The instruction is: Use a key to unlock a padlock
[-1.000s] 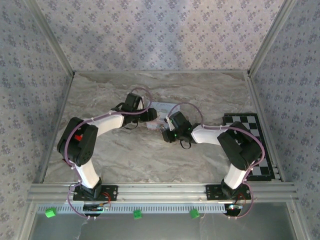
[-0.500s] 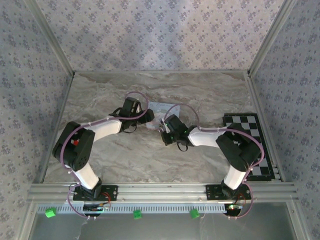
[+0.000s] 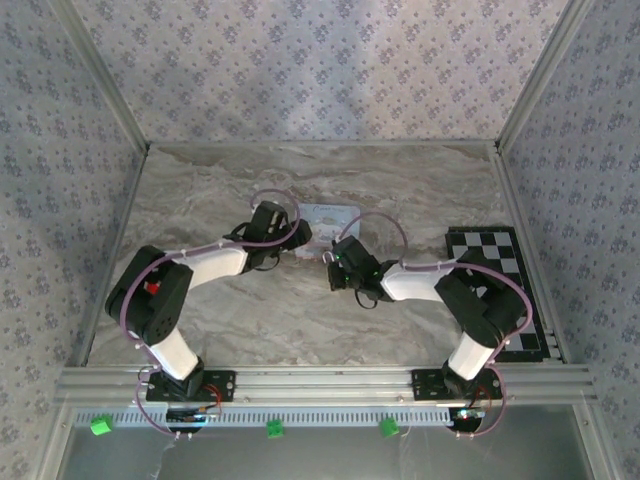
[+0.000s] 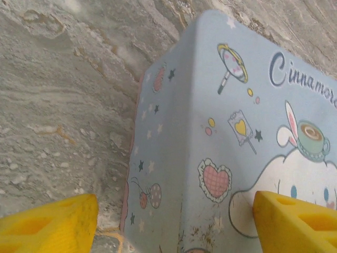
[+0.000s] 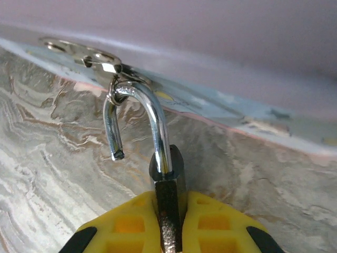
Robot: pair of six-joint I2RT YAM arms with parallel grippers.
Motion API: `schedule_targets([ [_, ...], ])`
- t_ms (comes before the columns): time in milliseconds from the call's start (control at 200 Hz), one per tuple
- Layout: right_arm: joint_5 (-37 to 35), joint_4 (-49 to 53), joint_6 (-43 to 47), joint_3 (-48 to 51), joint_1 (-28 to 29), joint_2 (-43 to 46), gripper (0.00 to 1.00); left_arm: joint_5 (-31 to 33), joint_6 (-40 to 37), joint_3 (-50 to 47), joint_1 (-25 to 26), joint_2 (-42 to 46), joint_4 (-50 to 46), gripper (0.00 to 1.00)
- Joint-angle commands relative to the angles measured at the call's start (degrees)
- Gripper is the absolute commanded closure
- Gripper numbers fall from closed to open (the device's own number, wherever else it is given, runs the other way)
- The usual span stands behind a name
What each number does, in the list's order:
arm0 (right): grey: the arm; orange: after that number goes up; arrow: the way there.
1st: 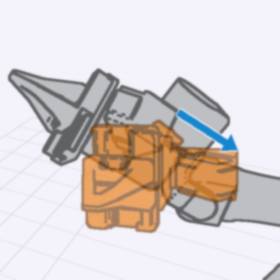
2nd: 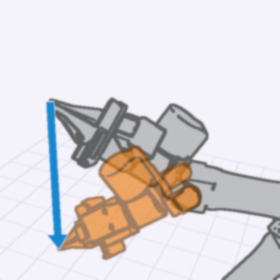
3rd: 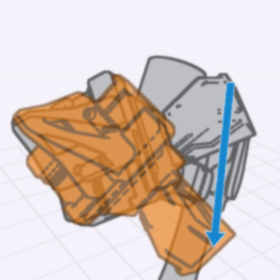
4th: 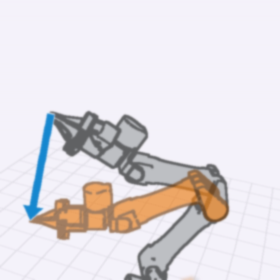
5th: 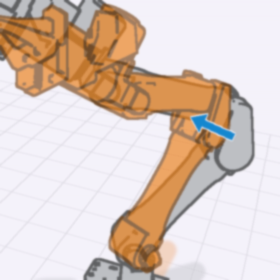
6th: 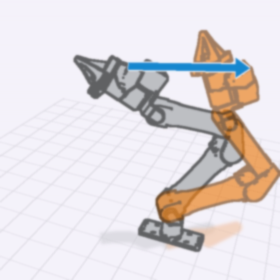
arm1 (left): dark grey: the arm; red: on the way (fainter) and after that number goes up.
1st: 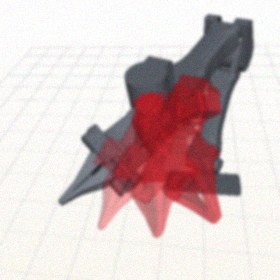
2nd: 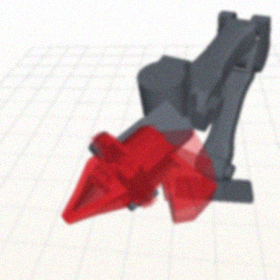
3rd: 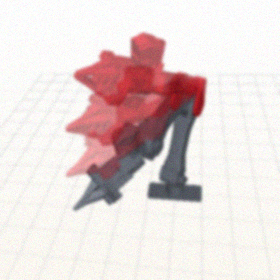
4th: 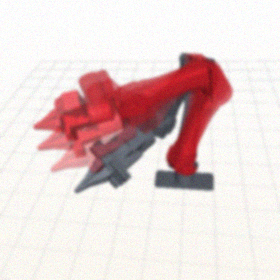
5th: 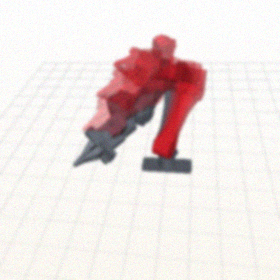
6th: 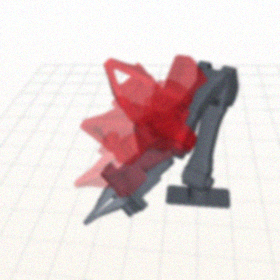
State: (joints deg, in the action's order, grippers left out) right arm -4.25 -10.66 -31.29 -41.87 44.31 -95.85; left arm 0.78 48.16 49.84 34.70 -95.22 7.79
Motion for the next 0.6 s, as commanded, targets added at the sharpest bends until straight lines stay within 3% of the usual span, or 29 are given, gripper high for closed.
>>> schedule_targets([
  [0,-0.7,-5.2,-5.0,0.9,-2.9,2.1,1.00,1.3,1.7,-1.5,2.4,-0.1,-2.5,0.24],
  [325,4.9,-13.6,-14.0,4.8,-8.9,1.3,1.00,2.8,3.6,0.1,8.9,-1.3,-2.2,0.24],
  [595,9.0,-16.1,-17.5,4.4,-11.2,-0.1,1.00,3.8,2.1,1.7,9.4,-0.2,-4.2,0.24],
])
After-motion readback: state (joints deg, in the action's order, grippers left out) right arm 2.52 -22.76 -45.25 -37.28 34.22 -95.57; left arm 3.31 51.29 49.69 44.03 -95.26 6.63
